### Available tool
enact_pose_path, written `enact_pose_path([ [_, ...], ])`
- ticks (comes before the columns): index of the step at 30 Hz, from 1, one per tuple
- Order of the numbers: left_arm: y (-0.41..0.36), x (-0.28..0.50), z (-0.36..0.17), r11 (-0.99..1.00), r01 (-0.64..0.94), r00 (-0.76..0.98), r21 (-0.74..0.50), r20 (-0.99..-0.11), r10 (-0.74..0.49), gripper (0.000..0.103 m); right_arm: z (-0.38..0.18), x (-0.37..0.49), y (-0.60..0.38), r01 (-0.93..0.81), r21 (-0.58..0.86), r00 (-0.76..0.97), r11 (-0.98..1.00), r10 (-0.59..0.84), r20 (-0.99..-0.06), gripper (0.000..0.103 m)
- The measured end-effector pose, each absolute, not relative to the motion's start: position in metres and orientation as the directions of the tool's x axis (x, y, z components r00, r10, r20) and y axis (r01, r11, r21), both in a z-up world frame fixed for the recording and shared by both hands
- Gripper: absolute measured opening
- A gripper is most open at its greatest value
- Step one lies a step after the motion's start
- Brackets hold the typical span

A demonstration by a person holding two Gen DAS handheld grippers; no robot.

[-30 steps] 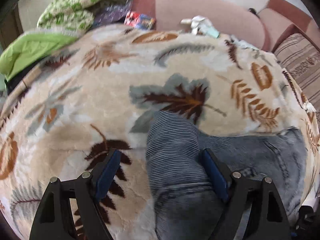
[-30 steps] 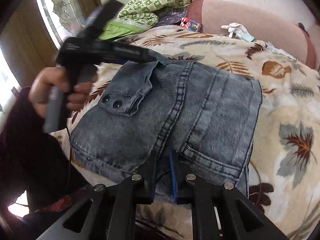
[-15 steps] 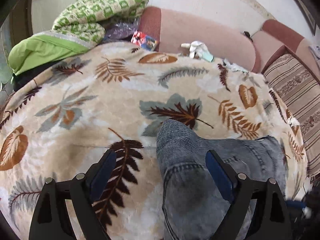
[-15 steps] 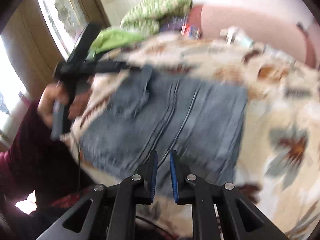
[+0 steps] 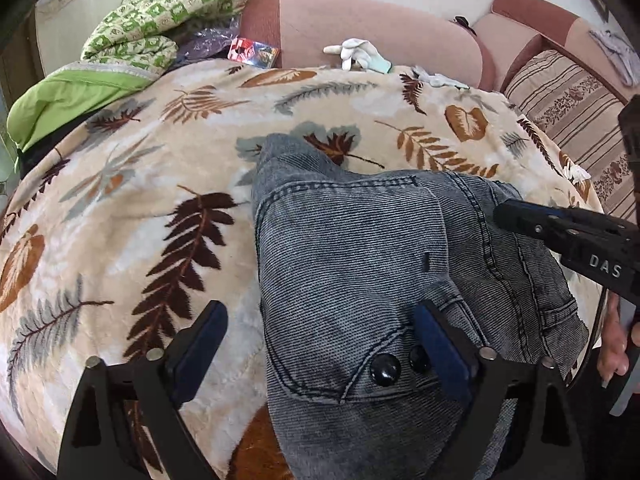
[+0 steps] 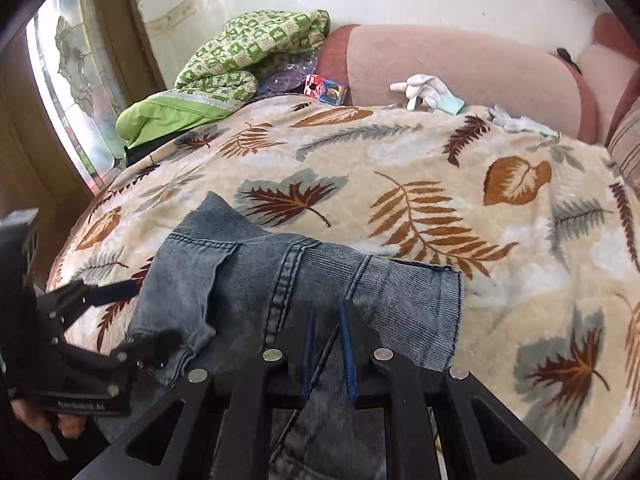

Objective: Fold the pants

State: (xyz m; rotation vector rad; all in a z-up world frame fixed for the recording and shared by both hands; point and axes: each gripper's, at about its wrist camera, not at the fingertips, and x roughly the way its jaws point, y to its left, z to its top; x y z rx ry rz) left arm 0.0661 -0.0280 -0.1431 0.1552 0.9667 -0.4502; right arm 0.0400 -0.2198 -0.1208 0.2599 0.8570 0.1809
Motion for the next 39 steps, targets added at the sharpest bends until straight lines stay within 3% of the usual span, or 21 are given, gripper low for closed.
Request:
enact_pose_path([
  [4, -0.029, 0.076, -0.157, 0.899, 0.424, 0.439, -0.114, -0.842, -0.314, 0.103, -0.148, 0.059, -0.236, -0.018, 0.404, 0.589, 0.914, 0.336, -0.735, 0.016],
  [9, -0.038, 0.076, -0.162, 0.889, 0.451, 0.447, -0.081, -0.842, -0.303, 0.103, -0.160, 0.068, -0.247, -0.024, 0.464, 0.598, 0.886, 0.385, -0.703, 0.013],
  [18, -0.038, 0.066, -0.161, 0.902, 0.429, 0.509, -0.052, -0.811, -0.289, 0.103, -0.167, 0.067, -0.254, -0.021, 0.498, 0.645, 0.867, 0.392, -0.656, 0.011],
  [33, -0.043, 0.053, -0.146, 0.896, 0.434, 0.604, 0.093, -0.768, -0.213, 0.103, -0.118, -0.003, -0.255, -0.041, 0.362, 0.767, 0.931, 0.261, -0.586, 0.014],
  [39, -0.045, 0.053, -0.147, 0.894, 0.437, 0.605, 0.101, -0.768, -0.209, 0.103, -0.124, -0.015, -0.243, -0.075, 0.345, 0.715, 0.935, 0.292, -0.635, 0.016],
])
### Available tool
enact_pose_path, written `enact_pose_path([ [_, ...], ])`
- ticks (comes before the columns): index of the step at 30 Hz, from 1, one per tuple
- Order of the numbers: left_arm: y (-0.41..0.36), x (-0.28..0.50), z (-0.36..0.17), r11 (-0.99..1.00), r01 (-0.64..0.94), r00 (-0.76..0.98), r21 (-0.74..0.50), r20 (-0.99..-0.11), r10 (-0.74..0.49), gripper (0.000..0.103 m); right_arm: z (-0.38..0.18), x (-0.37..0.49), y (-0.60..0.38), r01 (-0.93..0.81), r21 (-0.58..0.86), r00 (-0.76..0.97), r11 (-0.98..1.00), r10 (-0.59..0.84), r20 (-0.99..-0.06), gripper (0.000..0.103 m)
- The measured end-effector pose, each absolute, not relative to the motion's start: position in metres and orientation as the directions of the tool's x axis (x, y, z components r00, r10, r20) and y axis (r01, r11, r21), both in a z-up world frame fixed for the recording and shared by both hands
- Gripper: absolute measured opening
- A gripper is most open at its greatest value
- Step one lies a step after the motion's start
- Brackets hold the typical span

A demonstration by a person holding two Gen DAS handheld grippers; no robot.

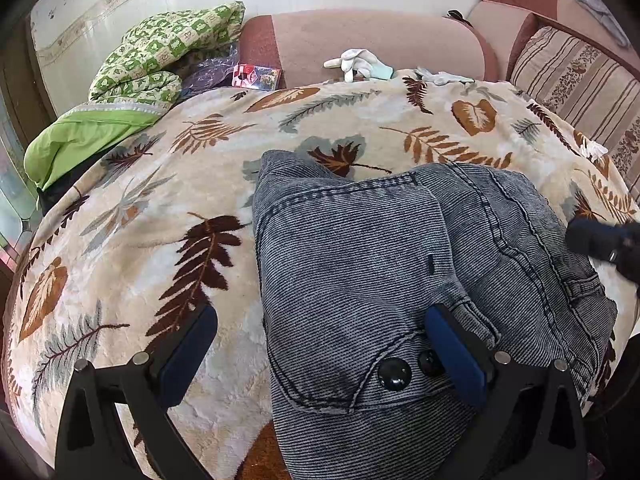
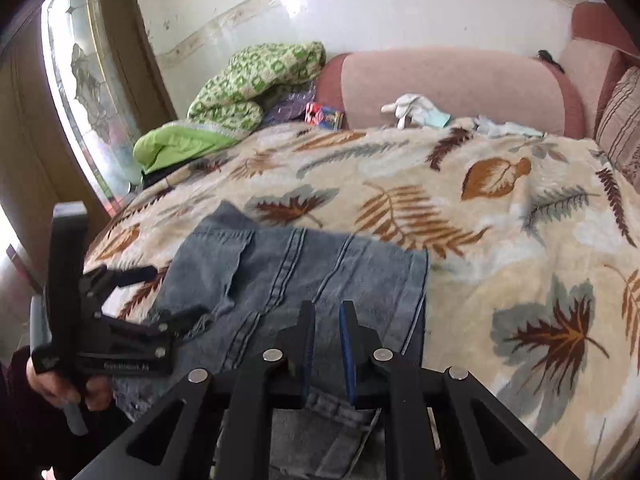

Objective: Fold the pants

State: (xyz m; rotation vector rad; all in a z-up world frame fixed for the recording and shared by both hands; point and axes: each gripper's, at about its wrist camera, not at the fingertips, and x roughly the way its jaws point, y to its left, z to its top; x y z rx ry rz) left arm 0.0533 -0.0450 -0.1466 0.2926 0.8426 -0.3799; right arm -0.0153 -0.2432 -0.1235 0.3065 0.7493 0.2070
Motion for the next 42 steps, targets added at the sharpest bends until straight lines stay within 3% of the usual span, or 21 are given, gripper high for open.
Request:
enact_pose_path([
  [6, -0.047, 0.054, -0.149, 0.891, 0.440, 0.608, 0.109, -0.766, -0.206, 0.103, -0.154, -0.002, -0.234, -0.035, 0.332, 0.626, 0.943, 0.280, -0.728, 0.020],
  [11, -0.047, 0.054, -0.148, 0.892, 0.439, 0.608, 0.106, -0.766, -0.209, 0.103, -0.160, 0.001, -0.241, -0.003, 0.367, 0.623, 0.930, 0.288, -0.727, 0.024],
  [23, -0.014, 0.065, -0.112, 0.932, 0.362, 0.672, 0.010, -0.696, -0.253, 0.103, -0.131, -0.013, -0.221, -0.008, 0.157, 0.699, 0.988, 0.118, -0.705, 0.025],
  [30, -0.007, 0.086, -0.133, 0.952, 0.302, 0.626, 0.046, -0.763, -0.161, 0.103, -0.126, -0.012, -0.218, -0.008, 0.109, 0.698, 0.994, 0.084, -0.711, 0.025],
  [36, -0.021, 0.081, -0.147, 0.932, 0.324, 0.658, 0.163, -0.747, -0.098, 0.103, -0.131, -0.008, -0.217, -0.006, 0.092, 0.686, 0.996, 0.071, -0.724, 0.026],
  [39, -0.024, 0.081, -0.151, 0.928, 0.327, 0.664, 0.179, -0.742, -0.091, 0.103, -0.137, -0.004, -0.216, -0.001, 0.085, 0.666, 0.996, 0.065, -0.744, 0.033],
  [42, -0.026, 0.083, -0.155, 0.922, 0.336, 0.658, 0.190, -0.748, -0.086, 0.103, -0.150, 0.002, -0.217, 0.023, 0.074, 0.636, 0.997, 0.042, -0.771, 0.048],
])
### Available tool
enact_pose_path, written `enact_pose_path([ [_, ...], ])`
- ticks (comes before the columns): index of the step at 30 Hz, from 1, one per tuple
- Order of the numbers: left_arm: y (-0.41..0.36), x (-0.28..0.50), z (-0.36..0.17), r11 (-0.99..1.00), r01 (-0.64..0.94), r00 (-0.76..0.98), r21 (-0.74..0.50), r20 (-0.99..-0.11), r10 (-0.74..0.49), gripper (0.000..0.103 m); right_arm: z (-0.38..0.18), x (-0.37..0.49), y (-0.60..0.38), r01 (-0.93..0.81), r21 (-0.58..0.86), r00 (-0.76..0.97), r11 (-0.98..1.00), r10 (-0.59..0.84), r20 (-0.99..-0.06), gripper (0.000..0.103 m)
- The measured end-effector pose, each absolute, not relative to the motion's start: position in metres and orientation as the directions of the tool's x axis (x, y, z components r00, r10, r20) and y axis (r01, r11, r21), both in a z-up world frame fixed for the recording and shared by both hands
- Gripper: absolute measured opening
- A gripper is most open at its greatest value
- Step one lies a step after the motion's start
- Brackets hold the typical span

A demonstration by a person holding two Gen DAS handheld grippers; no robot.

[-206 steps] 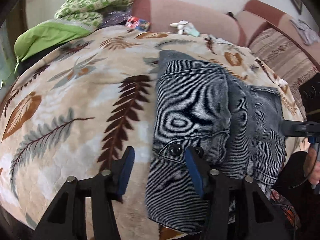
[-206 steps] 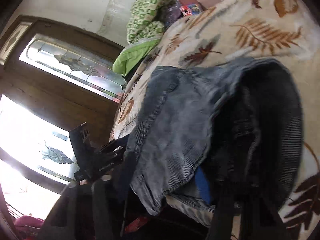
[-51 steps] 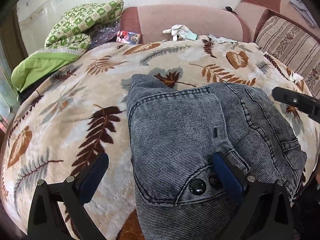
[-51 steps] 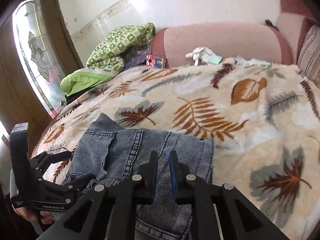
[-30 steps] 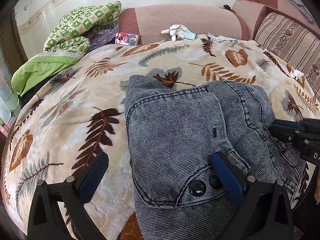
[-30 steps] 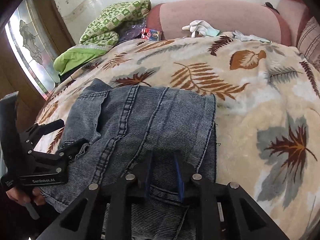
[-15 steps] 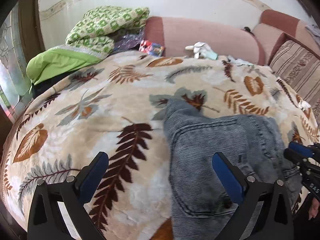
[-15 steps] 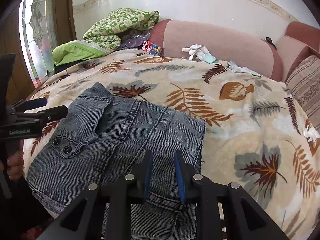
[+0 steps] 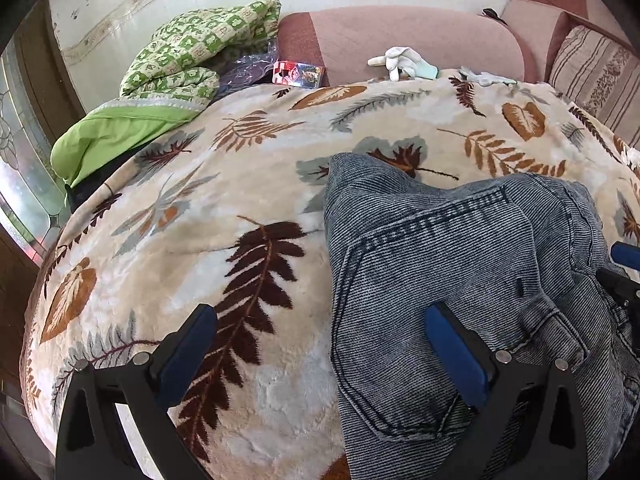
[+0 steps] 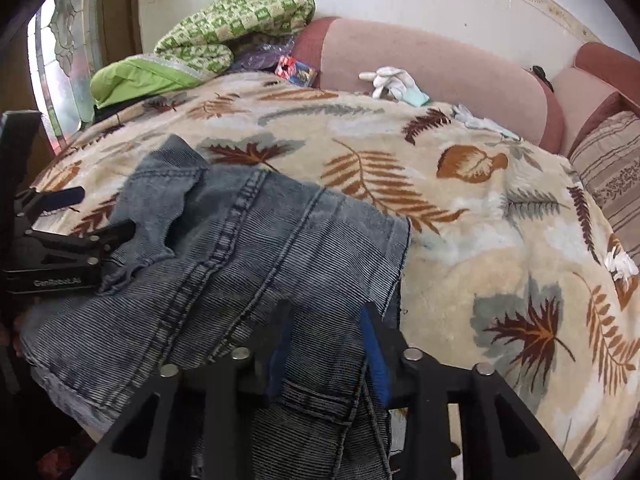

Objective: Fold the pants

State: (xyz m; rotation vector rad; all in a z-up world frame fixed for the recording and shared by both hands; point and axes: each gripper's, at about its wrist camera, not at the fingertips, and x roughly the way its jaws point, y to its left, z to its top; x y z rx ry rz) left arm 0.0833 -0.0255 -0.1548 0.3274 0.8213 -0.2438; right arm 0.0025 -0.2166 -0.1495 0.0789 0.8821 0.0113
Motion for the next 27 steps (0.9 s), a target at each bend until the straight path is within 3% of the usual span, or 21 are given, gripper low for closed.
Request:
enact_pose_path([
  [4, -0.022, 0.083, -0.152, 0.926, 0.338, 0.645, 0.167, -0.758, -0.099, 0.103, -0.156, 0.004, -0.228, 0.053, 0.136, 0.626, 0.989, 0.073, -0.777, 0.057],
  [15, 0.030, 0.084, -0.111, 0.952, 0.307, 0.661, 0.005, -0.720, -0.210, 0.103, -0.136, -0.018, -0.254, 0.074, 0.143, 0.714, 0.987, 0.048, -0.698, 0.061],
  [21, 0.031, 0.089, -0.126, 0.887, 0.425, 0.470, -0.178, -0.794, -0.385, 0.103, -0.147, -0.016, -0.310, 0.124, 0.463, 0.682, 0.877, 0.264, -0.683, 0.066],
  [27, 0.020, 0.089, -0.134, 0.826, 0.474, 0.345, -0.306, -0.798, -0.494, 0.103, -0.177, -0.006, -0.322, 0.132, 0.690, 0.585, 0.711, 0.506, -0.634, 0.066],
])
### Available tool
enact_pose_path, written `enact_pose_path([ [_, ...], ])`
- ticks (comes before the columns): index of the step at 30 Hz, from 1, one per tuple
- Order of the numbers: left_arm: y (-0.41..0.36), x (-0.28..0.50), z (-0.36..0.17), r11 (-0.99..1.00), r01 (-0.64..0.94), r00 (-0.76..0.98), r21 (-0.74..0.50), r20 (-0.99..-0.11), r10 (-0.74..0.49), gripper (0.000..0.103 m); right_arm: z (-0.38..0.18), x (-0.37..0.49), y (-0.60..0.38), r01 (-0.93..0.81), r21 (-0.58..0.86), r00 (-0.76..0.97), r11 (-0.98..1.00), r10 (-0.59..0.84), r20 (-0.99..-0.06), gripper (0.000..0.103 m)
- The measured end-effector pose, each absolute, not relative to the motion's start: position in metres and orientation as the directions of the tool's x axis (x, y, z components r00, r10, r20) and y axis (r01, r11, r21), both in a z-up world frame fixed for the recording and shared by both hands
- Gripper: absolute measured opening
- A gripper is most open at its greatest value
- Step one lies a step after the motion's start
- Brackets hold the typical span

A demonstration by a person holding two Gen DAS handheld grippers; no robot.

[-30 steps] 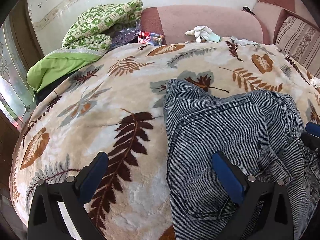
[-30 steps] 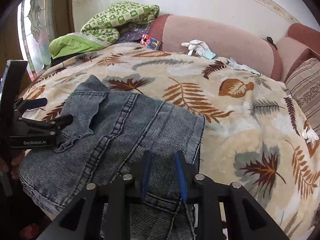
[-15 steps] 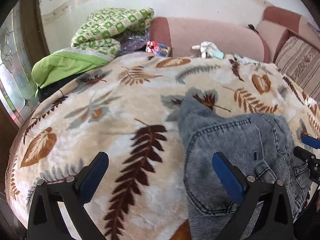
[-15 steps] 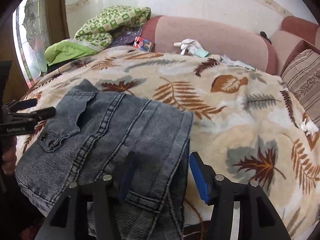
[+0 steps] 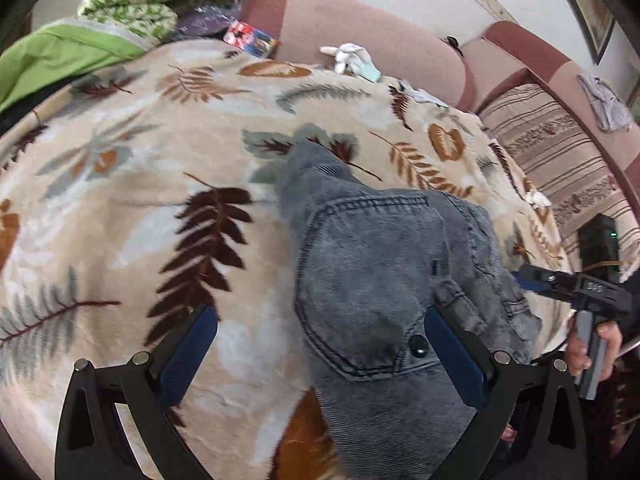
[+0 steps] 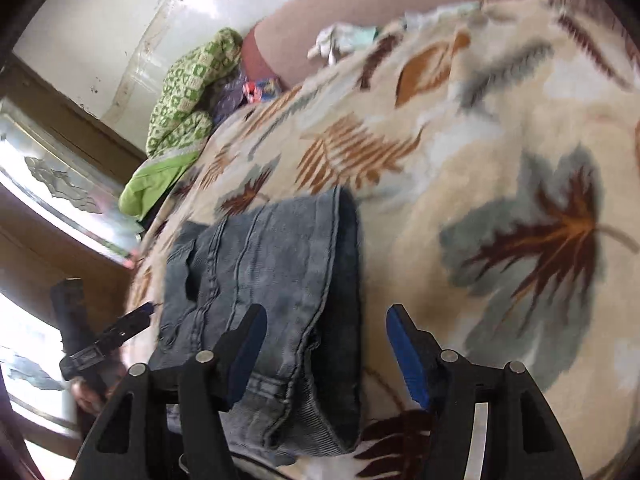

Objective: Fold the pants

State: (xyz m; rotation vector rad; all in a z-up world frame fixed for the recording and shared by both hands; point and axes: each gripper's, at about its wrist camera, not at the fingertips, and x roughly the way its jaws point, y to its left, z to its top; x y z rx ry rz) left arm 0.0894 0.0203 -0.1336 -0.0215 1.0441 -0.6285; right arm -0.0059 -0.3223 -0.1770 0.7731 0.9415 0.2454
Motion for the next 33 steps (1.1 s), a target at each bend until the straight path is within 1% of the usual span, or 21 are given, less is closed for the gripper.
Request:
enact_pose_path([
  [3, 0.013, 0.091, -0.140, 0.815, 0.483, 0.299, -0.320, -0.814, -0.498, 0.103, -0.190, 0.000, -0.313, 0.134, 0.730, 0.530, 0.670, 0.574, -0.624, 0.066],
  [5, 0.008, 0.094, -0.146, 0.812, 0.484, 0.269, -0.327, -0.828, -0.493, 0.103, -0.193, 0.002, -0.309, 0.124, 0.754, 0.523, 0.645, 0.603, -0.602, 0.071],
  [8, 0.002, 0.099, -0.154, 0.799, 0.485, 0.220, -0.355, -0.835, -0.504, 0.103, -0.197, 0.007, -0.302, 0.096, 0.786, 0.509, 0.610, 0.649, -0.566, 0.071],
  [13, -0.012, 0.099, -0.163, 0.762, 0.508, 0.154, -0.402, -0.828, -0.539, 0.103, -0.199, 0.017, -0.278, 0.022, 0.807, 0.459, 0.589, 0.711, -0.532, 0.072],
  [14, -0.015, 0.097, -0.163, 0.757, 0.517, 0.151, -0.399, -0.828, -0.540, 0.103, -0.200, 0.018, -0.274, 0.016, 0.813, 0.456, 0.583, 0.719, -0.524, 0.075],
  [15, -0.018, 0.095, -0.162, 0.750, 0.527, 0.148, -0.400, -0.826, -0.544, 0.103, -0.199, 0.019, -0.272, 0.008, 0.814, 0.456, 0.581, 0.722, -0.520, 0.075],
  [18, -0.020, 0.092, -0.161, 0.713, 0.534, 0.117, -0.454, -0.796, -0.594, 0.103, -0.196, 0.017, -0.266, -0.028, 0.825, 0.451, 0.564, 0.744, -0.493, 0.076],
  [19, -0.021, 0.091, -0.160, 0.710, 0.537, 0.119, -0.455, -0.793, -0.598, 0.102, -0.194, 0.016, -0.263, -0.039, 0.829, 0.450, 0.558, 0.750, -0.484, 0.076],
  [21, -0.021, 0.090, -0.160, 0.714, 0.539, 0.126, -0.448, -0.795, -0.594, 0.099, -0.192, 0.015, -0.260, -0.061, 0.814, 0.452, 0.578, 0.743, -0.494, 0.076],
  [23, -0.020, 0.091, -0.161, 0.720, 0.526, 0.126, -0.453, -0.796, -0.592, 0.094, -0.192, 0.014, -0.258, -0.063, 0.806, 0.457, 0.588, 0.735, -0.501, 0.075],
  [26, -0.015, 0.093, -0.163, 0.732, 0.499, 0.135, -0.464, -0.793, -0.595, 0.088, -0.193, 0.017, -0.249, -0.074, 0.761, 0.457, 0.645, 0.700, -0.549, 0.071],
  [29, -0.015, 0.091, -0.163, 0.738, 0.498, 0.152, -0.456, -0.792, -0.592, 0.088, -0.194, 0.018, -0.248, -0.076, 0.753, 0.494, 0.654, 0.681, -0.541, 0.072],
  [33, -0.016, 0.088, -0.164, 0.743, 0.506, 0.172, -0.438, -0.792, -0.585, 0.091, -0.193, 0.016, -0.245, -0.109, 0.743, 0.506, 0.661, 0.680, -0.531, 0.076],
])
